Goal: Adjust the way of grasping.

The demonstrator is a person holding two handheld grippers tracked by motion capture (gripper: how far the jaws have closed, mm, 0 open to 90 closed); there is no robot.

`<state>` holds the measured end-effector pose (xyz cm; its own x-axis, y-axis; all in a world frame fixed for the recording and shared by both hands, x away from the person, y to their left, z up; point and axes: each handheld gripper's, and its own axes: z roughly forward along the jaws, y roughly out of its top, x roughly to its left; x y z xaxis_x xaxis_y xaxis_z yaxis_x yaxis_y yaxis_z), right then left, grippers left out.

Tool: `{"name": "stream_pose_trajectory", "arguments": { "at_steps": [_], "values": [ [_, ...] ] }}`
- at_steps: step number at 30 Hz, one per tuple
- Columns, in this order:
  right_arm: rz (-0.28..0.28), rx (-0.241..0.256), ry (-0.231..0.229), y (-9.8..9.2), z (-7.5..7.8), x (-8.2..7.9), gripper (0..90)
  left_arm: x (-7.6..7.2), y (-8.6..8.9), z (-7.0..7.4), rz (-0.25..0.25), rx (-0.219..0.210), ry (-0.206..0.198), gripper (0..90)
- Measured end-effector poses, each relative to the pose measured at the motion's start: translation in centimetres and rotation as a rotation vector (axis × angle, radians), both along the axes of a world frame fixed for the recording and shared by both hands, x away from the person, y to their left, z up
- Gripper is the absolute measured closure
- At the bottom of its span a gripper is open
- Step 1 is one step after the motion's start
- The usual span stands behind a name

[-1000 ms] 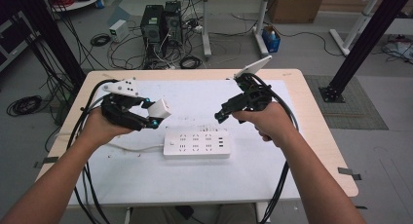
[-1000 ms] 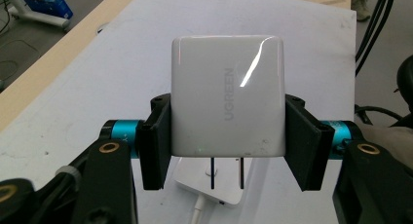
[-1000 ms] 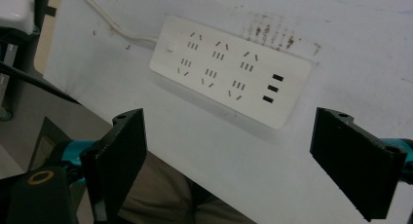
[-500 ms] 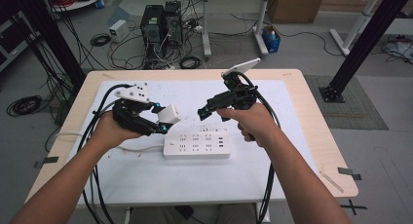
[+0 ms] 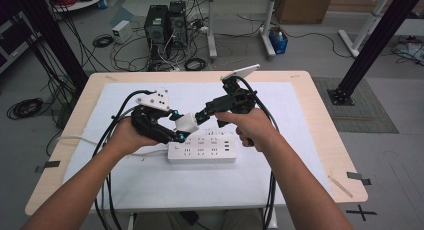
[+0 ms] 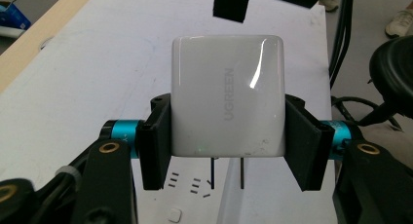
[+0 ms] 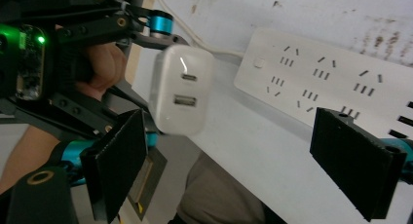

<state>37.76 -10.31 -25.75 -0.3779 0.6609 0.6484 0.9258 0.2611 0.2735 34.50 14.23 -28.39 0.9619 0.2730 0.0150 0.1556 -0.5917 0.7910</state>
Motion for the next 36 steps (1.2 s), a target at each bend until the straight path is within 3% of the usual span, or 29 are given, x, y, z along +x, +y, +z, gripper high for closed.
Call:
{"name": "stream_pose_trajectory", "arguments": {
  "at_steps": [10,15,19,23,25,36],
  "values": [
    [0.017,0.042,0.046,0.9,-1.0,0.4,13.2,0.0,-1.0,-0.1,-0.019,-0.011,-0.002,42.6],
    [0.028,0.055,0.069,1.2,-1.6,0.6,21.5,0.1,-1.3,-0.2,-0.027,-0.006,-0.002,42.6],
    [0.020,0.095,0.084,1.3,-1.8,0.8,23.2,0.1,-1.5,-0.3,-0.027,-0.002,-0.005,42.6],
    [0.016,0.103,0.093,1.3,-2.0,1.0,26.3,0.1,-1.7,-0.3,-0.028,0.000,-0.014,42.7],
    [0.012,0.115,0.112,1.4,-2.1,1.0,32.2,0.1,-1.8,-0.3,-0.028,-0.001,-0.014,42.6],
    [0.004,0.153,0.134,1.0,-2.5,1.1,44.8,0.2,-1.7,-0.4,-0.025,0.008,-0.019,42.6]
  ]
}}
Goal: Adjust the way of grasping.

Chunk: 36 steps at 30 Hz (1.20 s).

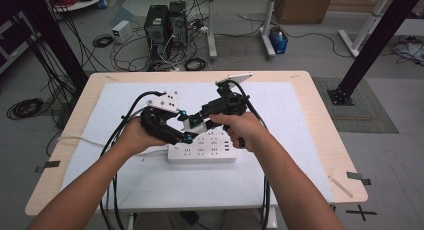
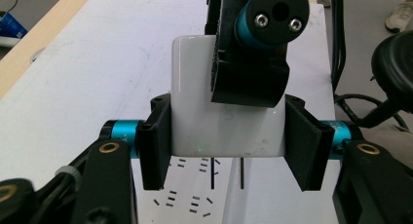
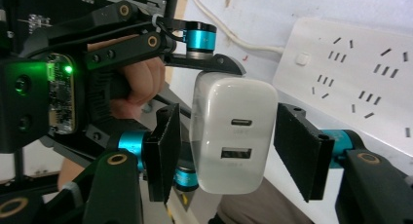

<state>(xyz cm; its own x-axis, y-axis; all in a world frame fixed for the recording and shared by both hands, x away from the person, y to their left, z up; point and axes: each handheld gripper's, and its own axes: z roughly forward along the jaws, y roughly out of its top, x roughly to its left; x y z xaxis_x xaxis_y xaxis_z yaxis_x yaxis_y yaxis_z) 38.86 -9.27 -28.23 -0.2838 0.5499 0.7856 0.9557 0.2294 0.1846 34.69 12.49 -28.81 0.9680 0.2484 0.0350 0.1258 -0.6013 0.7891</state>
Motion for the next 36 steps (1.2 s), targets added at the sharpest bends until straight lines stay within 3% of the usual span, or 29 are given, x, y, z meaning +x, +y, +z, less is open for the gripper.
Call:
{"name": "stream_pose_trajectory", "arguments": {
  "at_steps": [4,11,15,21,24,26,30,36],
  "values": [
    [-0.001,0.002,0.010,0.0,-0.1,0.1,52.7,0.0,0.0,-0.1,-0.001,0.013,-0.008,42.6],
    [-0.014,0.011,0.025,-0.1,-0.3,0.2,59.2,0.0,-0.1,-0.2,0.007,0.014,-0.028,42.6],
    [-0.020,0.015,0.025,-0.2,-0.3,0.2,61.6,0.0,-0.3,-0.3,0.006,0.037,-0.034,42.5],
    [-0.020,-0.004,0.013,0.0,-0.4,0.2,62.4,0.2,-0.5,-0.6,0.015,0.045,-0.006,42.1],
    [-0.016,-0.024,0.006,0.0,-0.5,0.2,62.4,0.4,-0.3,-0.4,0.031,0.023,0.001,37.5],
    [-0.020,-0.027,-0.003,-0.1,-0.5,0.3,62.4,0.7,0.1,-0.3,0.038,0.022,0.016,34.5],
    [-0.030,-0.048,-0.025,-0.4,-0.4,0.4,62.4,1.0,0.4,-0.5,0.075,0.070,0.064,29.4],
    [-0.049,-0.091,-0.061,-1.0,-0.3,0.5,62.4,2.0,1.3,-0.4,0.190,0.151,0.162,29.3]
  ]
}}
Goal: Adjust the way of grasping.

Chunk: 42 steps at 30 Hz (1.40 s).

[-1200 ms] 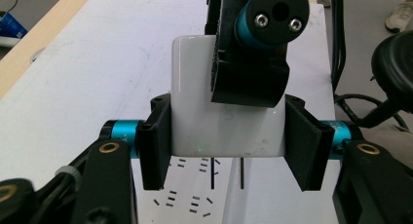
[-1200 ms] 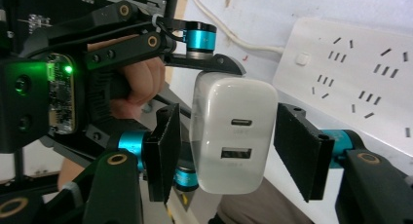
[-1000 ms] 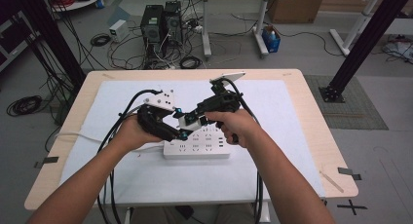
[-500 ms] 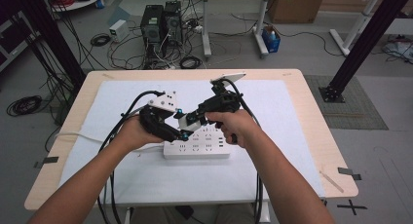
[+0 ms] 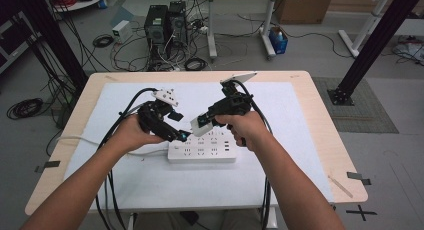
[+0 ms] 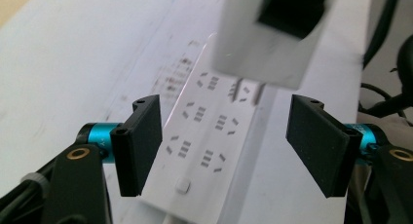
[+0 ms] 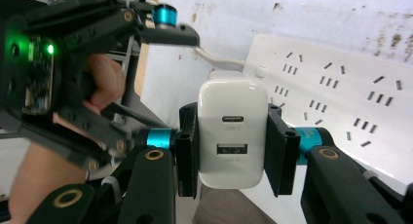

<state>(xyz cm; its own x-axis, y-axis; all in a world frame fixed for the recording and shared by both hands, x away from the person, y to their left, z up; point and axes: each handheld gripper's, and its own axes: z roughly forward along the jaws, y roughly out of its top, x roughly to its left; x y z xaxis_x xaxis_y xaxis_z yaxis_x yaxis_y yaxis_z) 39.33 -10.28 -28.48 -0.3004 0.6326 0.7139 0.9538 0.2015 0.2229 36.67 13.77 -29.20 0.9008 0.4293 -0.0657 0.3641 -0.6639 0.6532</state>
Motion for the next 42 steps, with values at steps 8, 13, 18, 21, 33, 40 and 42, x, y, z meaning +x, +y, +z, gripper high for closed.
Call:
{"name": "stream_pose_trajectory", "arguments": {
  "at_steps": [8,13,18,21,33,40,42],
  "values": [
    [-0.010,-0.051,-0.038,-0.8,0.7,-0.2,62.4,0.7,1.1,0.5,0.093,0.095,0.054,24.5],
    [-0.021,-0.065,-0.055,-1.5,1.0,-0.2,62.4,1.2,2.1,0.7,0.154,0.157,0.114,20.9],
    [-0.023,-0.091,-0.065,-1.7,1.4,-0.2,62.4,1.1,2.4,0.9,0.166,0.190,0.144,19.0],
    [-0.024,-0.110,-0.072,-1.9,1.8,-0.3,62.4,1.0,2.6,1.1,0.177,0.215,0.169,19.0],
    [-0.029,-0.263,-0.134,-2.7,4.5,-0.2,62.4,0.9,3.5,2.6,0.189,0.328,0.275,19.0],
    [-0.011,-0.396,-0.162,-2.8,5.7,0.2,62.4,1.0,4.2,3.3,0.209,0.348,0.299,19.0],
    [-0.007,-0.454,-0.171,-2.7,5.9,0.3,62.4,1.1,4.4,3.3,0.209,0.354,0.301,19.0]
  ]
}}
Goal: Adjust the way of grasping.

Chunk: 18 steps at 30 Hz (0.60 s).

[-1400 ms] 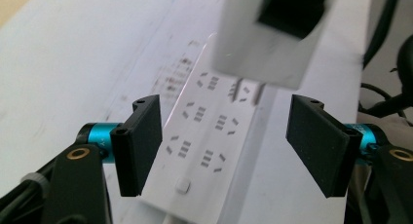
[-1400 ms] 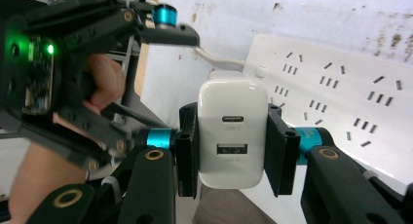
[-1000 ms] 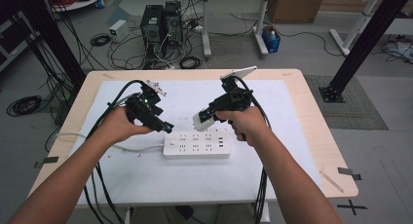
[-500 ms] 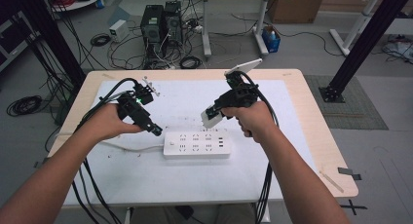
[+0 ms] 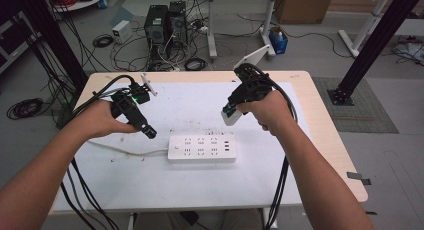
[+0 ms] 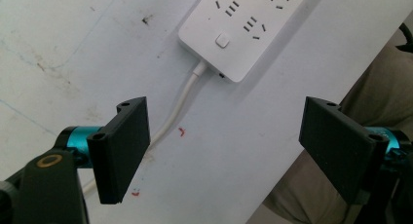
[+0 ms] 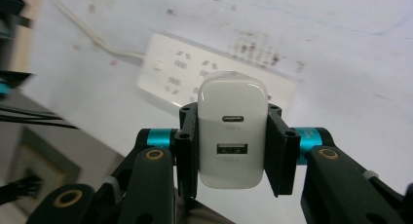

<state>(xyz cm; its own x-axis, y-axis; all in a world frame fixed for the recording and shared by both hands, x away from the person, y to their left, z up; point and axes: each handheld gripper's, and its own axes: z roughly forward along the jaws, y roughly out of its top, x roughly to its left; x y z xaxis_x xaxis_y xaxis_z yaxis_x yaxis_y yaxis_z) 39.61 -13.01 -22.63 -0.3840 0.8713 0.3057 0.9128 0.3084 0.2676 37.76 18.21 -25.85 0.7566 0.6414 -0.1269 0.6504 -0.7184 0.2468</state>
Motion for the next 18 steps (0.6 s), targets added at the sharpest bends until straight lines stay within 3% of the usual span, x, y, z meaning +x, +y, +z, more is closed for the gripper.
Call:
{"name": "stream_pose_trajectory", "arguments": {
  "at_steps": [1,3,4,9,10,18],
  "values": [
    [0.004,-0.039,-0.002,0.1,0.1,0.2,62.4,0.0,0.1,0.0,0.005,0.004,0.000,19.0],
    [0.007,-0.060,-0.005,0.2,0.1,0.2,62.4,0.0,0.1,0.0,0.003,0.013,0.005,19.0],
    [0.017,-0.104,-0.015,0.4,0.1,0.3,62.4,-0.1,0.1,0.0,0.007,0.014,0.011,19.0],
    [0.038,-0.166,-0.026,1.0,0.2,0.3,62.4,-0.1,0.0,0.3,-0.007,0.032,0.018,19.0],
    [0.039,-0.205,-0.031,1.4,0.2,0.3,62.4,-0.1,0.0,0.3,-0.005,0.034,0.022,19.0],
    [0.072,-0.255,-0.015,2.1,-0.3,0.3,62.4,-0.2,-0.2,0.3,-0.017,0.061,0.040,19.0]
  ]
}}
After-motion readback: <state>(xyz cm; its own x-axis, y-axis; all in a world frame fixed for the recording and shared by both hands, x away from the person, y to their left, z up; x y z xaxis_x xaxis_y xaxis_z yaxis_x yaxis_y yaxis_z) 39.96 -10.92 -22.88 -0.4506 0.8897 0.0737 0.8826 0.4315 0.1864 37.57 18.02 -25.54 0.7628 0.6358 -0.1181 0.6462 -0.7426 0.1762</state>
